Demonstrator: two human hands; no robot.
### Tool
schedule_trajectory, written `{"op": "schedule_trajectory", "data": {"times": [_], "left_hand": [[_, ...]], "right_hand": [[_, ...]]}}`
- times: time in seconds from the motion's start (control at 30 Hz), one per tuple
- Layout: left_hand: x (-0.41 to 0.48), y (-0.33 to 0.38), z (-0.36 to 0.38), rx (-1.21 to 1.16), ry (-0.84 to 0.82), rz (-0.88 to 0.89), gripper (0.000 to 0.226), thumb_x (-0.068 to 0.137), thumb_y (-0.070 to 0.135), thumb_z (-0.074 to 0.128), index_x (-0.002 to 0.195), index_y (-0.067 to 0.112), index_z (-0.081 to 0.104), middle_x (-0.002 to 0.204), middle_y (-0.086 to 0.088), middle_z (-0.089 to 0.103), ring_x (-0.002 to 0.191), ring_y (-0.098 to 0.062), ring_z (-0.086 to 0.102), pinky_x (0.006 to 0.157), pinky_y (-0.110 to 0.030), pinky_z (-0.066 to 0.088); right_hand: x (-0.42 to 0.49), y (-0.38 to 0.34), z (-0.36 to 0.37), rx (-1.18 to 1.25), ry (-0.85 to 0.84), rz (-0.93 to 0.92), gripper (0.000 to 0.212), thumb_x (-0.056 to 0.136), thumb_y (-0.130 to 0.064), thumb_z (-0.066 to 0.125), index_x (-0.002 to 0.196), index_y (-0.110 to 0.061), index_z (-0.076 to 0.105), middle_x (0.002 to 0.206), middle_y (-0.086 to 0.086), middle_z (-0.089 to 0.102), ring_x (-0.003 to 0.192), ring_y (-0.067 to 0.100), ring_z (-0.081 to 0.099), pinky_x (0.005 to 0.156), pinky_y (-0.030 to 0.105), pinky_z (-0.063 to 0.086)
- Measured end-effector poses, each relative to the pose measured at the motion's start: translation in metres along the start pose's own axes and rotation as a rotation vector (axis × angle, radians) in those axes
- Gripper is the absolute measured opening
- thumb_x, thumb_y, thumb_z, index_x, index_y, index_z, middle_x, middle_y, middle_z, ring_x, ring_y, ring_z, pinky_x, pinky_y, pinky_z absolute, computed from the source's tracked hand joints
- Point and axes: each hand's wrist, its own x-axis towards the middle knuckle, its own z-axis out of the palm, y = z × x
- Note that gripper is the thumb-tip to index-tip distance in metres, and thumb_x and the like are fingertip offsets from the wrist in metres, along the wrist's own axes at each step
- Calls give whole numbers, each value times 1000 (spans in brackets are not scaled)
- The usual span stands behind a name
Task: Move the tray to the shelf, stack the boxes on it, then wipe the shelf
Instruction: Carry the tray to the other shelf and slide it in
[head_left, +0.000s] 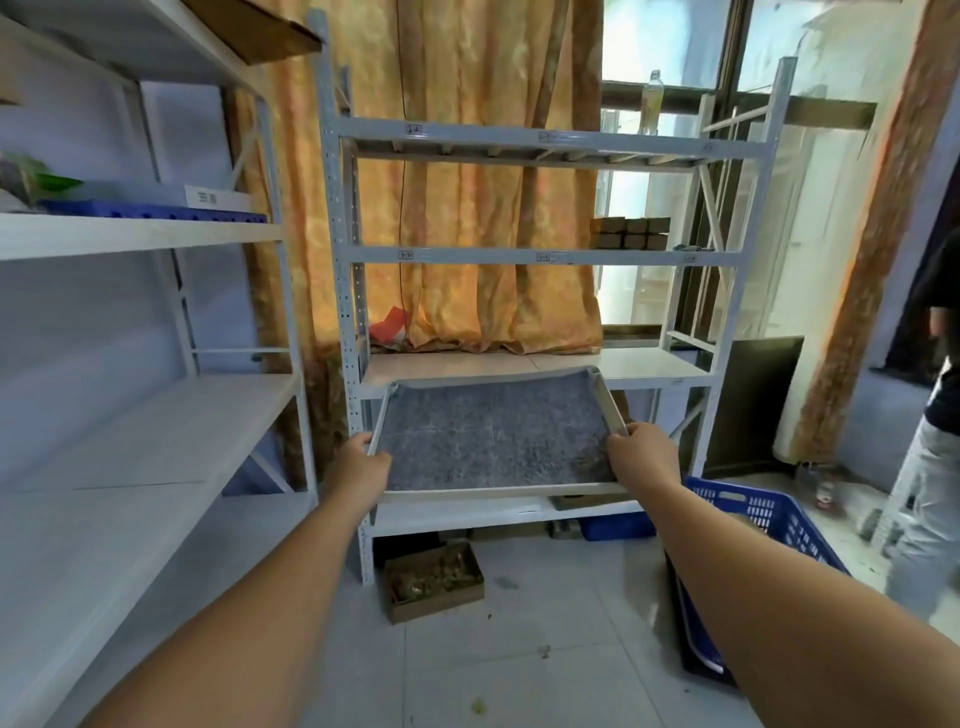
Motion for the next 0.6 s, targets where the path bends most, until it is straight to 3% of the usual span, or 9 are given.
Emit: {"op": "schedule_trajectory", "data": {"times": [0.17, 0.3, 0.43, 0.5, 0.6], "left_hand": [[46, 10, 17, -96, -3, -18, 39, 92, 17, 49, 130, 12, 53, 111, -13, 65, 89, -29, 61, 81, -38, 50], [77, 20, 31, -184, 13, -55, 33, 92, 11, 46, 123, 8, 58, 82, -7, 58, 75, -25, 53, 69, -31, 40], [108, 33, 51, -190, 50, -66, 35, 92, 12, 46, 125, 11, 57, 98, -9, 60, 87, -27, 57, 78, -34, 47], [126, 41, 64, -172, 63, -76, 37, 92, 12, 45, 127, 14, 57, 107, -10, 62, 93, -29, 59, 83, -37, 50], [154, 58, 91, -107, 81, -59, 39, 92, 7, 42, 127, 14, 56, 115, -11, 61, 91, -26, 54, 77, -31, 45]], "right_hand": [[44, -4, 17, 3, 11, 4, 25, 91, -15, 46, 102, -4, 66, 94, 13, 63, 86, 29, 60, 78, 37, 50], [81, -7, 34, -1, 1, 5, 22, 93, -17, 45, 99, -8, 64, 93, 12, 63, 81, 26, 59, 68, 33, 46], [129, -7, 50, 11, 8, -20, 27, 92, -18, 44, 98, -6, 68, 90, 12, 65, 73, 23, 57, 50, 25, 34], [157, -4, 56, 28, -13, -20, 29, 93, -18, 44, 103, -4, 67, 96, 15, 65, 79, 26, 57, 48, 23, 32], [204, 0, 59, 31, -23, -8, 30, 93, -17, 43, 104, 0, 65, 99, 17, 64, 80, 28, 55, 50, 23, 32]]}}
